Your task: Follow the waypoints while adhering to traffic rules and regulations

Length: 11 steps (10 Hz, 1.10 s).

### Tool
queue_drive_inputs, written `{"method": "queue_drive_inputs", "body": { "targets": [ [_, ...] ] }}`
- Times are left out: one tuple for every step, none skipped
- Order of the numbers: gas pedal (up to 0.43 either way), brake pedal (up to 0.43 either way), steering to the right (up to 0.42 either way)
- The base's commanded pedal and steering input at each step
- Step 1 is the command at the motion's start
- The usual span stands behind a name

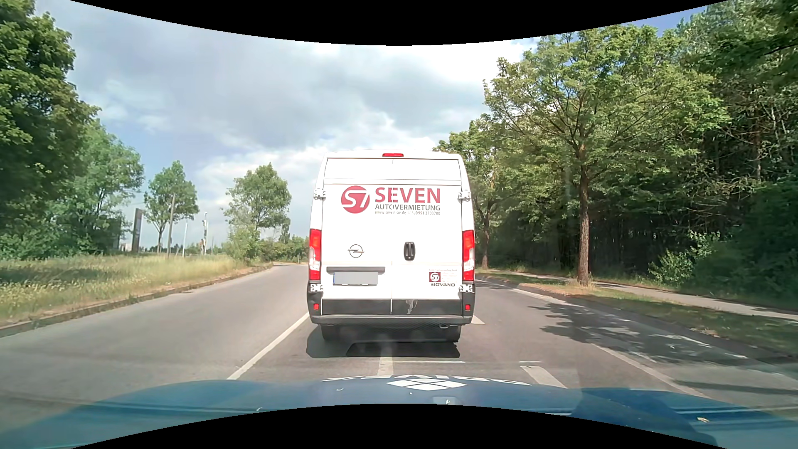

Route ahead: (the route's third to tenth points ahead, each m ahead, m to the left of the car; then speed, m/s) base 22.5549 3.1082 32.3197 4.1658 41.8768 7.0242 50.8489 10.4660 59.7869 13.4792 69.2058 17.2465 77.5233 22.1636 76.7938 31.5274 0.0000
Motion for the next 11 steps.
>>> {"method": "queue_drive_inputs", "body": {
  "targets": [
    [0.0,0.262,-0.02],
    [0.0,0.262,-0.02],
    [0.0,0.262,-0.02],
    [0.0,0.262,-0.02],
    [0.0,0.262,-0.02],
    [0.0,0.262,-0.02],
    [0.0,0.262,-0.02],
    [0.0,0.256,-0.02],
    [0.0,0.262,-0.02],
    [0.0,0.262,-0.02],
    [0.0,0.262,-0.02]
  ]
}}
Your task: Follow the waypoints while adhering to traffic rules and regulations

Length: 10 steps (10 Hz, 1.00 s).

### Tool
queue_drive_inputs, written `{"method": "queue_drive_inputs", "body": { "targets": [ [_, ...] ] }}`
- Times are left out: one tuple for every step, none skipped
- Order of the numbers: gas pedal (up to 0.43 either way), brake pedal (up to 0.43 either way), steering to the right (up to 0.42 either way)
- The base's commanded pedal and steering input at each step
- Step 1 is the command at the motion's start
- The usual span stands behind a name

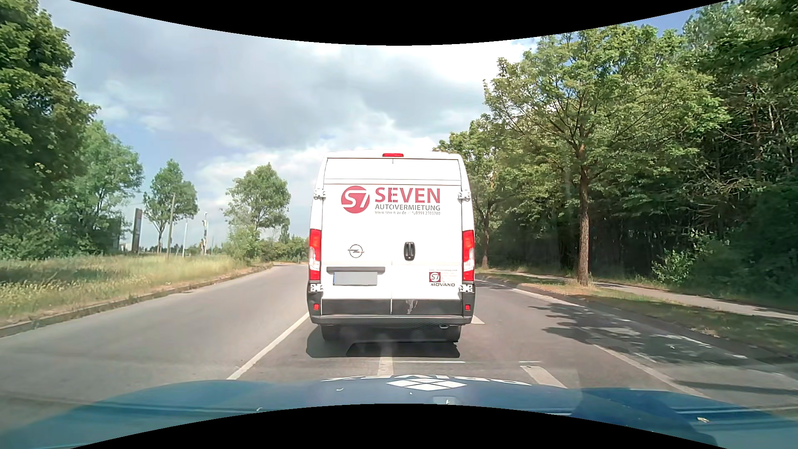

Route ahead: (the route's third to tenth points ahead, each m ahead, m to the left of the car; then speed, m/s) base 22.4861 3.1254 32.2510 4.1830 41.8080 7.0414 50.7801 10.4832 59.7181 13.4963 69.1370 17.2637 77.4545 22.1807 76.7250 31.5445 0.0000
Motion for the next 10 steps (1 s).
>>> {"method": "queue_drive_inputs", "body": {
  "targets": [
    [0.0,0.262,-0.02],
    [0.0,0.262,-0.02],
    [0.0,0.262,-0.02],
    [0.0,0.262,-0.02],
    [0.0,0.262,-0.02],
    [0.0,0.262,-0.02],
    [0.0,0.262,-0.02],
    [0.0,0.256,-0.02],
    [0.0,0.262,-0.02],
    [0.0,0.262,-0.02]
  ]
}}
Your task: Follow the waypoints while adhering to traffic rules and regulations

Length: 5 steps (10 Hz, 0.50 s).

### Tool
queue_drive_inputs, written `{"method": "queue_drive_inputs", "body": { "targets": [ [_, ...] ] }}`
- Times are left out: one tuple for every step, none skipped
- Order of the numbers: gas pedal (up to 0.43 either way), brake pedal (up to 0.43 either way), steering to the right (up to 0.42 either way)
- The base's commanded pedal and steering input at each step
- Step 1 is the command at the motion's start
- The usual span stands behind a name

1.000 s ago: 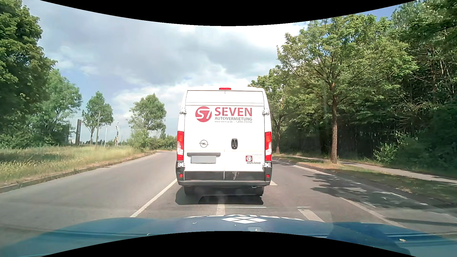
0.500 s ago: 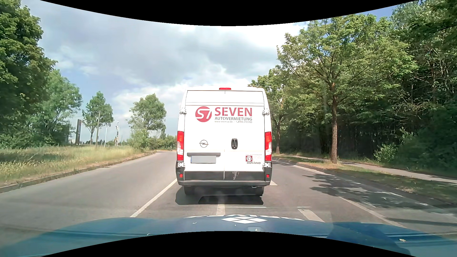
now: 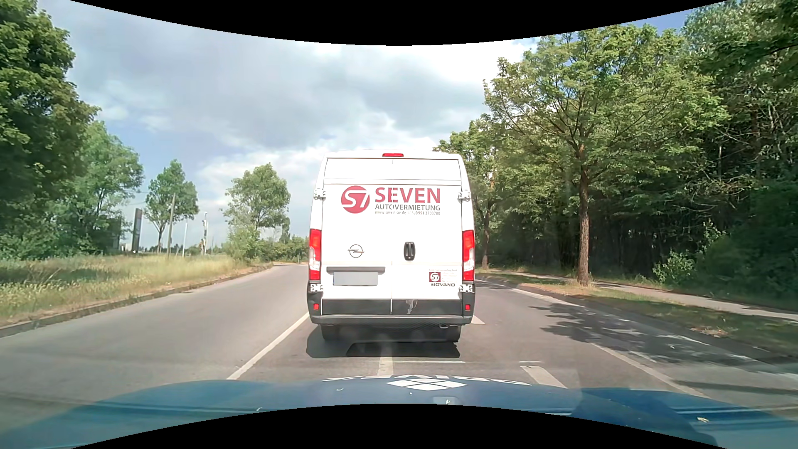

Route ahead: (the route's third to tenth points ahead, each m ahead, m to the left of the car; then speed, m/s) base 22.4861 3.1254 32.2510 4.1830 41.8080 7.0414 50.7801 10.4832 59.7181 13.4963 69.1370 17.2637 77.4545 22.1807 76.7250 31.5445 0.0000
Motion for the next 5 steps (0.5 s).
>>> {"method": "queue_drive_inputs", "body": {
  "targets": [
    [0.0,0.262,-0.02],
    [0.0,0.262,-0.02],
    [0.0,0.262,-0.02],
    [0.0,0.262,-0.02],
    [0.0,0.262,-0.02]
  ]
}}
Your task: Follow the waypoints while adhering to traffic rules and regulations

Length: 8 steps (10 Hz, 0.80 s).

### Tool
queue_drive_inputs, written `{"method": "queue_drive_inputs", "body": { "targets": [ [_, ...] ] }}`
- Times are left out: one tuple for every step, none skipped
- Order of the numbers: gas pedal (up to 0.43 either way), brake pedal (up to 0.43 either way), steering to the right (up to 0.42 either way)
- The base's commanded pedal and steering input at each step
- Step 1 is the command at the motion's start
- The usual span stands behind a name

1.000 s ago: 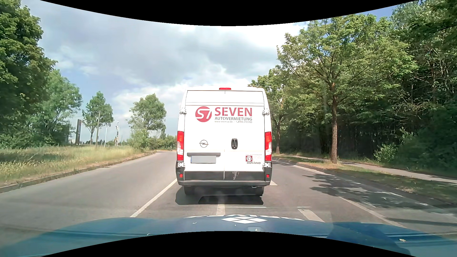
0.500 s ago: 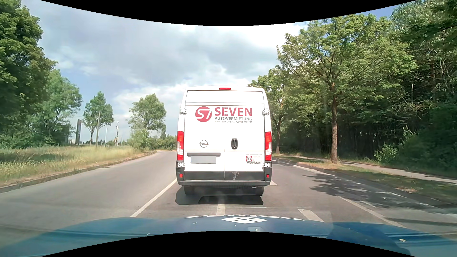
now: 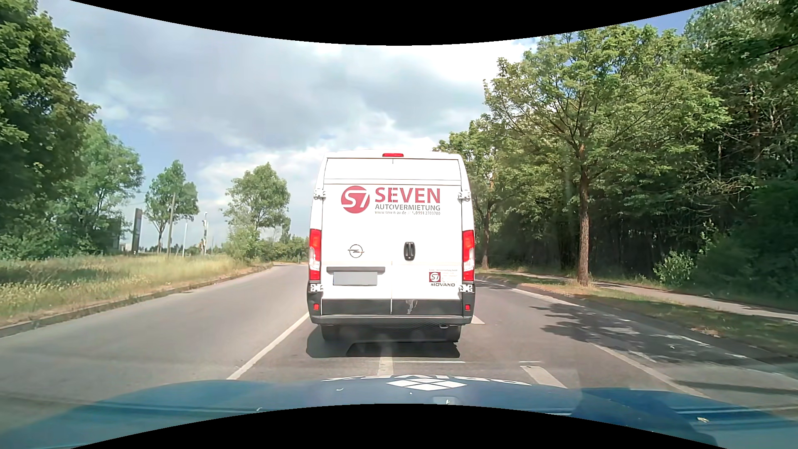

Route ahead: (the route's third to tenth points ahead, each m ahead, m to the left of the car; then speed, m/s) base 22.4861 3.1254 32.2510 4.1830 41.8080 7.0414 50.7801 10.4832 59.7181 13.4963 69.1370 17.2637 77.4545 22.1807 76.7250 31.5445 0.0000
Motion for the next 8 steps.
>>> {"method": "queue_drive_inputs", "body": {
  "targets": [
    [0.0,0.262,-0.02],
    [0.0,0.262,-0.02],
    [0.0,0.262,-0.02],
    [0.0,0.262,-0.02],
    [0.0,0.25,-0.02],
    [0.0,0.238,-0.02],
    [0.0,0.006,-0.02],
    [0.0,0.0,-0.02]
  ]
}}
